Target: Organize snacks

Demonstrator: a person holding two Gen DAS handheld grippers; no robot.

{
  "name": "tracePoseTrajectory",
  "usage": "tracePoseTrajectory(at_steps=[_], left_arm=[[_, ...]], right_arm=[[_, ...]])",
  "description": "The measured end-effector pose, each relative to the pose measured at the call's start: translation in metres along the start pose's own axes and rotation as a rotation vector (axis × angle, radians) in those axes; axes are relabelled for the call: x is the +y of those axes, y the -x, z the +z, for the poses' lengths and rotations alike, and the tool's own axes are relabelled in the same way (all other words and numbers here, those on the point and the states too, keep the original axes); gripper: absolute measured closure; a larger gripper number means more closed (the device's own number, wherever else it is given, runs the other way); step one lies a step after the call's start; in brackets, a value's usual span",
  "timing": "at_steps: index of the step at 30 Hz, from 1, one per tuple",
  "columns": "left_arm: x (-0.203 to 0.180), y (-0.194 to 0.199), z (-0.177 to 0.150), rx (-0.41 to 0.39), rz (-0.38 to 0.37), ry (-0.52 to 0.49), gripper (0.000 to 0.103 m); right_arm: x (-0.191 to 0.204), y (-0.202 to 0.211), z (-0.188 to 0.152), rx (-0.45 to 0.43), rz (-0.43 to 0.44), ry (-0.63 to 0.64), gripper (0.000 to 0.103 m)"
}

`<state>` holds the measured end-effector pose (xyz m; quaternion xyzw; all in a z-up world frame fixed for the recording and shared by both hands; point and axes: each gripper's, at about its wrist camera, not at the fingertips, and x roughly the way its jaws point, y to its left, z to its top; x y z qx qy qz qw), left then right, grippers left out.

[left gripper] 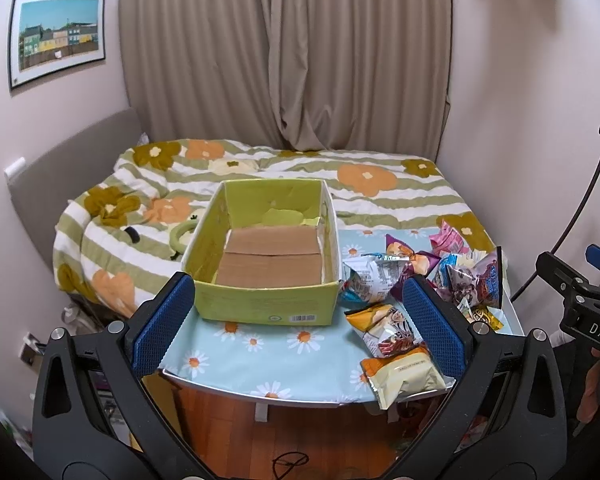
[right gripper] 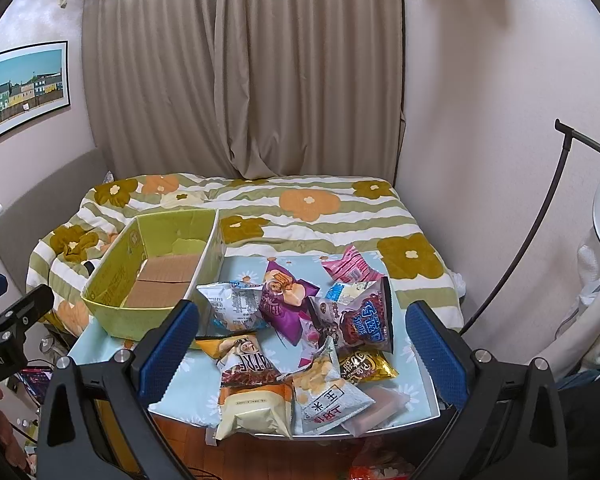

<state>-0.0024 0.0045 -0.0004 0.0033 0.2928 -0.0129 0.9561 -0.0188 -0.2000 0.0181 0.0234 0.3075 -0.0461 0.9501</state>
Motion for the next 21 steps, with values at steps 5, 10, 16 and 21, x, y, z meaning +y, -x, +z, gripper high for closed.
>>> tracePoseTrajectory(at_steps=[5, 10, 16, 21], left_arm=[[0.0011, -0.0024, 0.0, 0.005, -0.004, -0.004, 0.0], [0.0026, -0.003, 0.0001, 0.007, -0.007, -0.007, 0.0], [0.0022, -0.0031, -0.0007, 0.007, -0.007, -0.006, 0.0], [0.0014, -0.0051, -0.0016, 0.008, -0.009, -0.008, 0.0]], right_arm=[[0.0002, -0.0005, 0.0, 0.001, 0.0, -0.001, 0.0], [0.0003, -0.0006, -0.0006, 0.002, -0.001, -0.002, 0.0], [0.0008, -0.0004, -0.0014, 0.001, -0.001, -0.001, 0.0], [0.0016, -0.0021, -0.0003, 0.003, -0.001, -0.001, 0.0]])
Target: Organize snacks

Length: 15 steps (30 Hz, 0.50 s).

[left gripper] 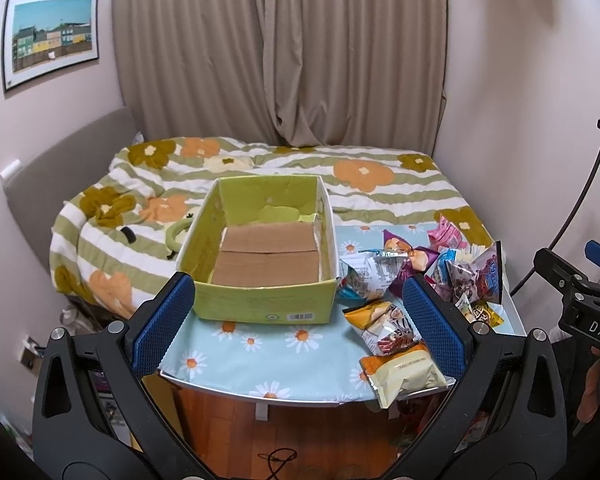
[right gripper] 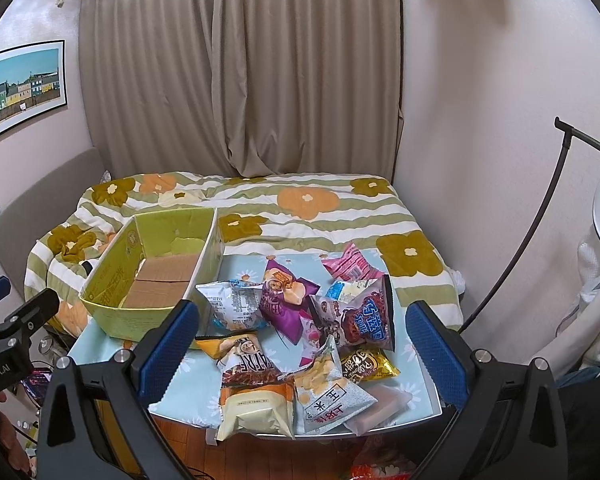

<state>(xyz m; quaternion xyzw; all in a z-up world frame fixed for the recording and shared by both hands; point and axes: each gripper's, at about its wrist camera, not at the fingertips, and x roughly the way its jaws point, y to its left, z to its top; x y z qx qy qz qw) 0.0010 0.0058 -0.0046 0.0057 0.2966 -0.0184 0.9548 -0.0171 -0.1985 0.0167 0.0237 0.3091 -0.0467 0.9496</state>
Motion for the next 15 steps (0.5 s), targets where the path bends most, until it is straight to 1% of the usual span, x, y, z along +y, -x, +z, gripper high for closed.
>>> tracePoseTrajectory(at_steps=[15], left_arm=[[0.002, -0.0053, -0.0041, 0.009, -0.009, -0.004, 0.0]], right_arm=[[0.0007, -0.0011, 0.0, 0.002, 0.0, -0.002, 0.0]])
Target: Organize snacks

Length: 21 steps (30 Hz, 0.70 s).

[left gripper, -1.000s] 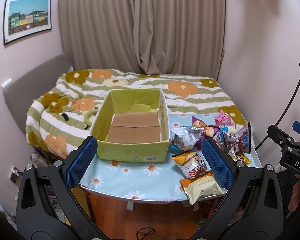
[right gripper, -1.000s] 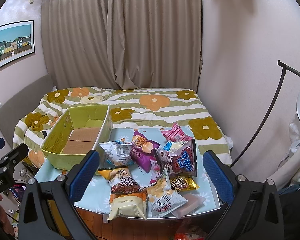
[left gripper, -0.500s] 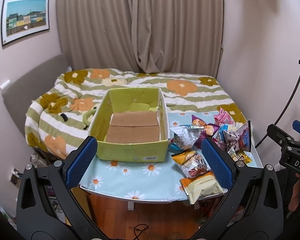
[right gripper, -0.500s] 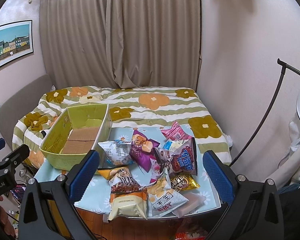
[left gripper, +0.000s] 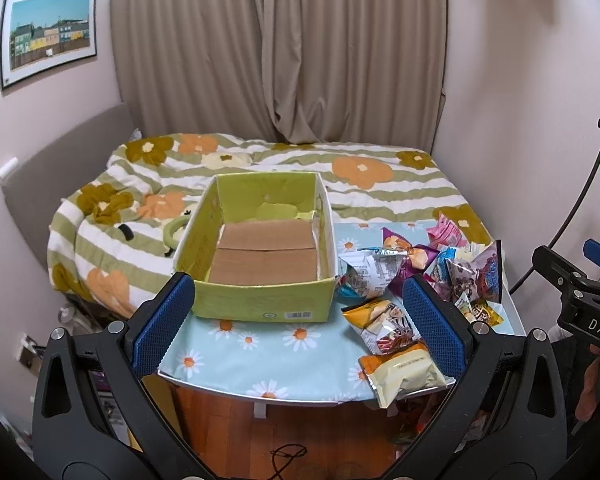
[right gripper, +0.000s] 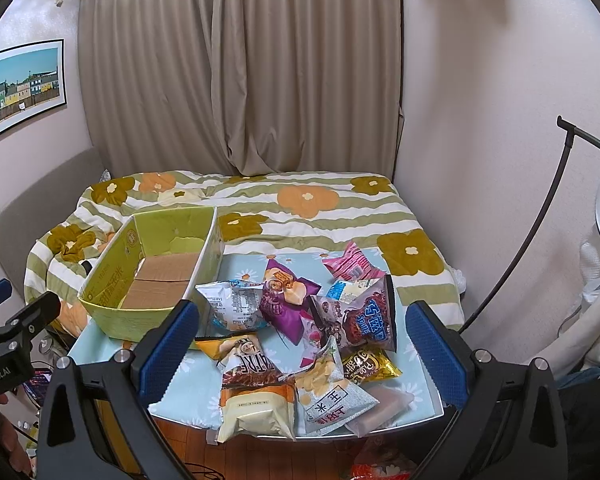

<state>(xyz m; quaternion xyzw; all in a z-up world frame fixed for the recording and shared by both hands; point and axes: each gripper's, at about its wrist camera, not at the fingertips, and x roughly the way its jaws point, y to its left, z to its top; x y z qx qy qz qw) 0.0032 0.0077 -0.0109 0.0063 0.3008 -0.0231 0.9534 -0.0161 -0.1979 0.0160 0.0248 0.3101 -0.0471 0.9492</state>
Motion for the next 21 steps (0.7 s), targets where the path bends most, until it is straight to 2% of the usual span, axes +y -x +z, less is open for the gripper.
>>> tracePoseTrajectory(at_steps=[21], left_arm=[[-0.0044, -0.0034, 0.0066, 0.014, -0.008, -0.02, 0.0]], right_arm=[[-0.0002, -0.0003, 0.0004, 0.003, 0.0, -0.001, 0.0]])
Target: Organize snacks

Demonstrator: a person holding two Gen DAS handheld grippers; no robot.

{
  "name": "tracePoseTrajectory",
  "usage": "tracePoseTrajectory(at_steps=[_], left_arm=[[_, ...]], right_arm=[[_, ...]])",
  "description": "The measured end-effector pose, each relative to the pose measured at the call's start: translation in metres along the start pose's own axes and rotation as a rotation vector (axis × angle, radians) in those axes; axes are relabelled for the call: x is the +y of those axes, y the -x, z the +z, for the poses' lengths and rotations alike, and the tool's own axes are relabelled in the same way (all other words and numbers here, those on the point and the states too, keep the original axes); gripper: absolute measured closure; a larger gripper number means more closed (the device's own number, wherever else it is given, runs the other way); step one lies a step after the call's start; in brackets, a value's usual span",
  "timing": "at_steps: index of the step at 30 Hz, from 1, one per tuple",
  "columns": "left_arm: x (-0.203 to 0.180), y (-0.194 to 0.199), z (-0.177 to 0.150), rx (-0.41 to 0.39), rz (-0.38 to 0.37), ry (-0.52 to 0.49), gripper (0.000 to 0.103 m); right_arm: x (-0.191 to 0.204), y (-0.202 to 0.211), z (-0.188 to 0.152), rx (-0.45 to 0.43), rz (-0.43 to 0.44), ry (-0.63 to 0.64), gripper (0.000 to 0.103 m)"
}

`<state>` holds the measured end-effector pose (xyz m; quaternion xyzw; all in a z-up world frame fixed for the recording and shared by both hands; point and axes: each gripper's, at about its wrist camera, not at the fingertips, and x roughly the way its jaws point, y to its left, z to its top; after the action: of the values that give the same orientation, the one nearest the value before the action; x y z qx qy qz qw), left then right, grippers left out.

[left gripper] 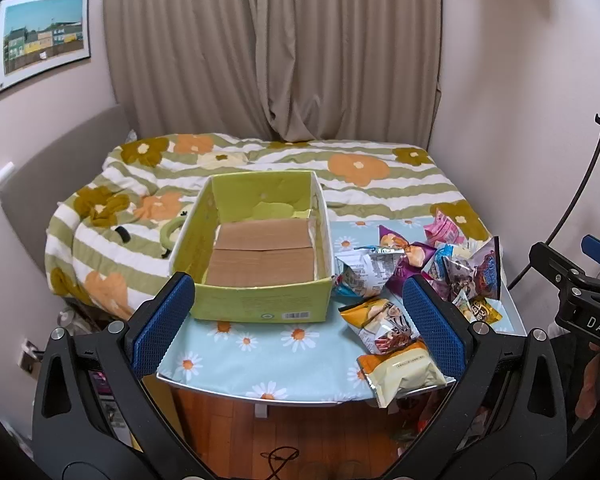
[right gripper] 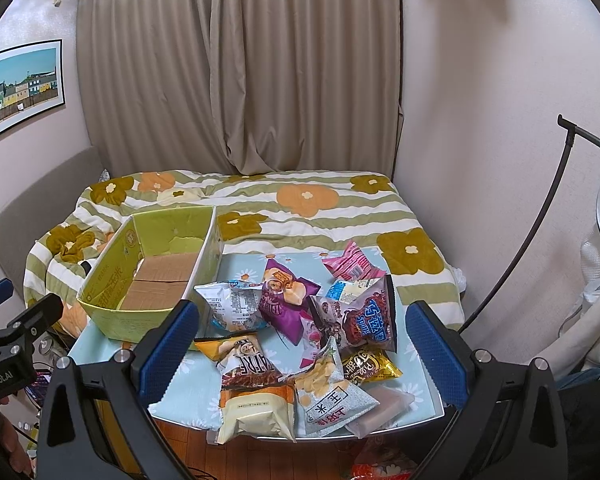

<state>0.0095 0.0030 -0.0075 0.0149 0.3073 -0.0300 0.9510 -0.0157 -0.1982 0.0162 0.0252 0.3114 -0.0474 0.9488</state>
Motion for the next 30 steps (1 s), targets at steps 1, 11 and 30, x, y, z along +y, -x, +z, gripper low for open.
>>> tracePoseTrajectory(at_steps=[1, 11, 30], left_arm=[[0.0, 0.0, 0.0, 0.0, -0.002, 0.0, 0.0], [-0.001, -0.004, 0.003, 0.025, -0.027, 0.0, 0.0], [-0.054, -0.1, -0.067, 0.398, -0.22, 0.045, 0.0]], right_arm=[[0.0, 0.0, 0.0, 0.0, 0.0, -0.001, 0.0], [-0.002, -0.002, 0.001, -0.002, -0.005, -0.006, 0.0], [-0.075, -0.05, -0.064, 0.169, -0.024, -0.03, 0.0]])
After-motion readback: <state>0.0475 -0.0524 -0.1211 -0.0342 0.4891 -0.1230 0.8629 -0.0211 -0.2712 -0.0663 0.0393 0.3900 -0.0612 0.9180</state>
